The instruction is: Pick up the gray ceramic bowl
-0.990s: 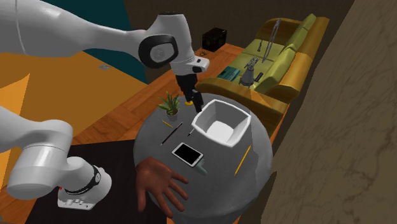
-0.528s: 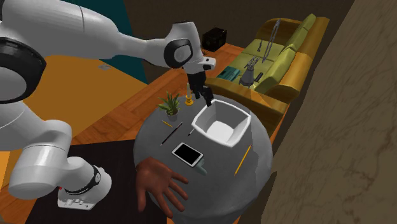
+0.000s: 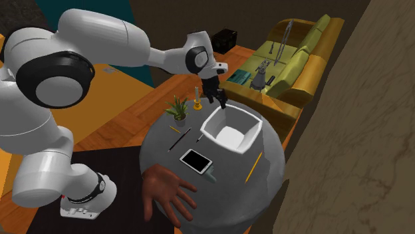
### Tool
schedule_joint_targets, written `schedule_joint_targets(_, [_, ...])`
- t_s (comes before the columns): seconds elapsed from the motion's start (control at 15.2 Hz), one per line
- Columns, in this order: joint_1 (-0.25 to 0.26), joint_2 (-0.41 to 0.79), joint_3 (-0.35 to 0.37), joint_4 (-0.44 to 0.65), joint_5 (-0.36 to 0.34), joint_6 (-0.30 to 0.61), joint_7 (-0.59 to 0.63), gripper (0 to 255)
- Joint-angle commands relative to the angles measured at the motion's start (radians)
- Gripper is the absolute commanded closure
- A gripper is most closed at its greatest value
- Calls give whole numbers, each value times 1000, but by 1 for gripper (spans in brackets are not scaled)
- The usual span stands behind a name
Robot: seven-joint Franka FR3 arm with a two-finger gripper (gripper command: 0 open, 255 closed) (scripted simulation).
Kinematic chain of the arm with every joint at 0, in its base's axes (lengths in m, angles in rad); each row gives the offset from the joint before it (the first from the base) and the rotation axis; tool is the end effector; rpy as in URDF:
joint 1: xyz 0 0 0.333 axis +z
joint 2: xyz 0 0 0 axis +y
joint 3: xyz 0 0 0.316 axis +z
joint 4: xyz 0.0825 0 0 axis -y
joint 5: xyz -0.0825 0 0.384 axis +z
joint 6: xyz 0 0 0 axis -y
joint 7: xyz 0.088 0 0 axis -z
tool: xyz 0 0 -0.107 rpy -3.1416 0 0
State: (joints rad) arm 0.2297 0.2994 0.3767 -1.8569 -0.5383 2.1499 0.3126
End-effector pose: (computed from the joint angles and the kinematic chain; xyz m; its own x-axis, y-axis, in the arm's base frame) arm 0.5354 0.3282 0.3744 0.8308 0.5502 0.0836 0.4986 -0.8027 0.3273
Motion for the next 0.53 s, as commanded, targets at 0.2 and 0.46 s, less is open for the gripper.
schedule_joint_targets(0.2, [6, 39, -11, -15, -33, 46, 31, 0])
schedule_joint_targets(0.46, [8, 44, -12, -16, -37, 50, 37, 255])
